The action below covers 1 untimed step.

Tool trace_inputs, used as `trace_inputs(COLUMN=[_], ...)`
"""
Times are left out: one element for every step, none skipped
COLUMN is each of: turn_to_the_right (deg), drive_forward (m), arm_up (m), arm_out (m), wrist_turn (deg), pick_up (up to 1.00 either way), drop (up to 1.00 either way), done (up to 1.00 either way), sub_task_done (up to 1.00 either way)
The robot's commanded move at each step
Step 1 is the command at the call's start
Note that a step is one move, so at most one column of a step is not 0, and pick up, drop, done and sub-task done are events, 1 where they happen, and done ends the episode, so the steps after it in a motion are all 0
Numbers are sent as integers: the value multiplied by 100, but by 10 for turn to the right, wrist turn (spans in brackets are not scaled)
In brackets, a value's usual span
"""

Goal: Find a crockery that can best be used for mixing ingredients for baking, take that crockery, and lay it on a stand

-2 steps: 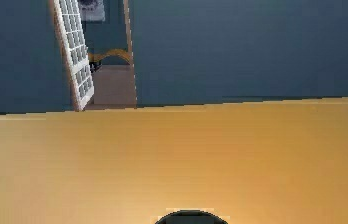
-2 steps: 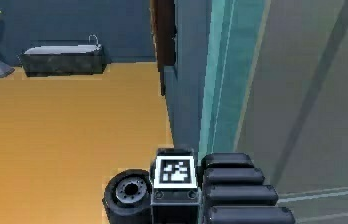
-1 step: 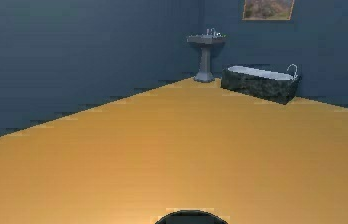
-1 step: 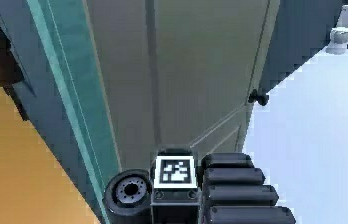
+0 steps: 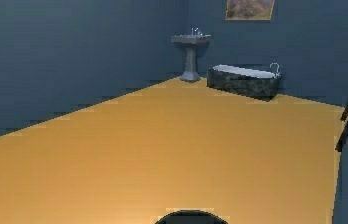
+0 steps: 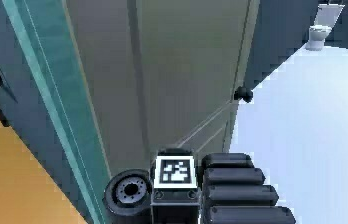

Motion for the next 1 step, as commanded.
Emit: trace_inputs(turn_to_the_right=[0], drive_forward=[30], arm_up=[0], arm_out=[0], wrist_turn=[0], pick_up=[0], drop=[0], done=[0], sub_task_done=[0])
